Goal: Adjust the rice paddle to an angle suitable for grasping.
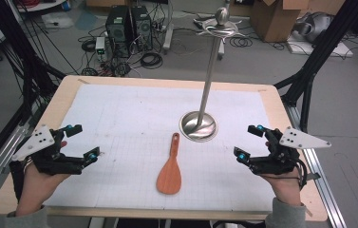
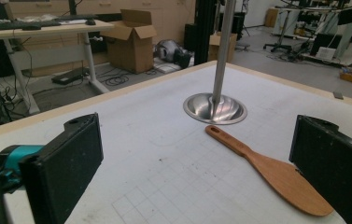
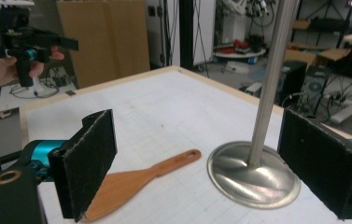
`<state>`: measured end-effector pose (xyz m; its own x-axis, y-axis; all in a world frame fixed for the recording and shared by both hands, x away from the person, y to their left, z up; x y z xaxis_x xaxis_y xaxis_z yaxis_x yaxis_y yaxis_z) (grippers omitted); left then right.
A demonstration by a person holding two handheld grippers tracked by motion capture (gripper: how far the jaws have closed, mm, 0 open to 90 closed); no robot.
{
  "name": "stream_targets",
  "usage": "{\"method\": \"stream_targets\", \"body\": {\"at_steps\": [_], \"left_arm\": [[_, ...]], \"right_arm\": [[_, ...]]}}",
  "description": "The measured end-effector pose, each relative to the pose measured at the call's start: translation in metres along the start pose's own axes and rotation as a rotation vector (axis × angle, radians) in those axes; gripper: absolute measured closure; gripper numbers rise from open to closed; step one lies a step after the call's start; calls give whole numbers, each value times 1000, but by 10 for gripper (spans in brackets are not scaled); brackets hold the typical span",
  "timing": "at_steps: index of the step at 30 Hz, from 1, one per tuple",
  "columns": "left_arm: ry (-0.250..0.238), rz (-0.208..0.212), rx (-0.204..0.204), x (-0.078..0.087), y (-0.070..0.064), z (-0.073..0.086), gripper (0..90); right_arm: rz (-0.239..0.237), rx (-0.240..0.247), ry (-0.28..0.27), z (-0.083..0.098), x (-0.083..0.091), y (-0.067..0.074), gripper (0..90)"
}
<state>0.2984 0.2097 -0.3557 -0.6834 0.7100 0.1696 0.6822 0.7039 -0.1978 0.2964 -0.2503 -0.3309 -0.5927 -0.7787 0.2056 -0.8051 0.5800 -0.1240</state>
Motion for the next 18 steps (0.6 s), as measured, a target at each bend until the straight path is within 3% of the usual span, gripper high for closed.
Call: {"method": "stream_targets", "body": {"at_steps": [5, 12, 18], "left_arm": [[4, 19, 2, 1, -2, 2, 32], [6, -4, 5, 7, 1, 4, 32], [12, -16, 7, 10, 3, 6, 32]], "right_arm": [[-1, -25, 13, 2, -4, -2, 109], [-29, -22, 16, 1, -14, 1, 147], [-56, -52, 21, 1, -23, 4, 180]]}}
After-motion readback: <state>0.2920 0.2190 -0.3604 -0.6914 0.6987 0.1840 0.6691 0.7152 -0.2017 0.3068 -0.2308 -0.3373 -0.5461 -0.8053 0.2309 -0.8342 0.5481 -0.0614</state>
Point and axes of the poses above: each handheld gripper's, and its own axes: x roughly backward along the jaws, z roughly out of its underside, y roughly to its left, the point moved 7 cm from there along -x, roughly forward along the jaws, and after that the axes turned 10 degrees about x, right-handed, at the moved point
